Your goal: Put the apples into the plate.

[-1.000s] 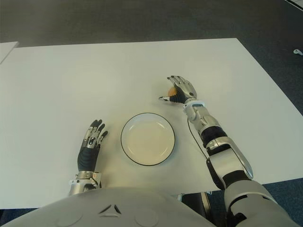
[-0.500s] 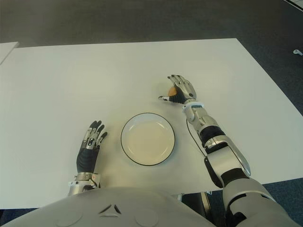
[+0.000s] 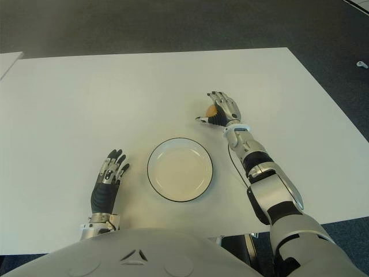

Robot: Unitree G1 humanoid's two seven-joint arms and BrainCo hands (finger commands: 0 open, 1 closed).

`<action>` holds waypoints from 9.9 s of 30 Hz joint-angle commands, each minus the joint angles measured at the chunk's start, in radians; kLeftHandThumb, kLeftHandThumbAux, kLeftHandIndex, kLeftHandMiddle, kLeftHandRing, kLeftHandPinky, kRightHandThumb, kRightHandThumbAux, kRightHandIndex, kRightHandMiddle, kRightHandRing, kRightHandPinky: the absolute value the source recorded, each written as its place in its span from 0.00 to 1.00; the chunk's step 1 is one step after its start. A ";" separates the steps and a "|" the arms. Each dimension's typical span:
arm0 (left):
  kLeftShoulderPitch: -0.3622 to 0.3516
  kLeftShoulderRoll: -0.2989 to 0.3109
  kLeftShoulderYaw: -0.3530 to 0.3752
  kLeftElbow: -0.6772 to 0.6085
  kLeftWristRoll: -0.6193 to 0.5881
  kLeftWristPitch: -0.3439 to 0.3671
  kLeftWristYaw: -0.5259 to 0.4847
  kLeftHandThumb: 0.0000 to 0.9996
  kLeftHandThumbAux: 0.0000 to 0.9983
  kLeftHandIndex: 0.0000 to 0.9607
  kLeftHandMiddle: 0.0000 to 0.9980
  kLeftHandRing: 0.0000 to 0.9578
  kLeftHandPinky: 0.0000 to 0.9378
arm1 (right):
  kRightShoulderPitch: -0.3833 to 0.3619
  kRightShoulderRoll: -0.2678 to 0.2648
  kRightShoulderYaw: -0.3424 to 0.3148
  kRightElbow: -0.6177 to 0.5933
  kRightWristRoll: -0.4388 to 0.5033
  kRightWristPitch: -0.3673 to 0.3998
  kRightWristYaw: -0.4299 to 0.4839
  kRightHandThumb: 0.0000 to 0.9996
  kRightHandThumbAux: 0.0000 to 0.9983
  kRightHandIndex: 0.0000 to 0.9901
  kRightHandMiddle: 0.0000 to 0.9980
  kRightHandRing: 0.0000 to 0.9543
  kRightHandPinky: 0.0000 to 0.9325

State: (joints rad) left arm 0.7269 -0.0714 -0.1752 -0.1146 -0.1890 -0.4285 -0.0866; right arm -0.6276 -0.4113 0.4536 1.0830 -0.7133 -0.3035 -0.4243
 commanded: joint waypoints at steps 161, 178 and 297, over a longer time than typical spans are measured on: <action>0.051 0.002 -0.094 -0.119 -0.056 -0.001 0.055 0.06 0.37 0.02 0.02 0.01 0.03 | -0.148 -0.173 -0.139 -0.355 0.107 0.037 0.384 0.74 0.71 0.45 0.86 0.88 0.89; 0.052 0.001 -0.089 -0.120 -0.087 -0.004 0.046 0.07 0.35 0.02 0.02 0.00 0.03 | 0.039 -0.154 -0.187 -0.783 0.125 0.142 0.497 0.73 0.71 0.45 0.85 0.86 0.87; 0.100 -0.006 -0.117 -0.175 0.027 0.016 0.097 0.06 0.35 0.00 0.00 0.00 0.04 | 0.653 -0.090 -0.038 -1.130 -0.183 -0.303 0.370 0.73 0.71 0.44 0.89 0.91 0.92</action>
State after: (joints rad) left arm 0.8297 -0.0427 -0.2640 -0.2758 -0.1733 -0.4245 -0.0050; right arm 0.0271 -0.4995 0.4024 -0.0656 -0.8719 -0.5891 -0.0243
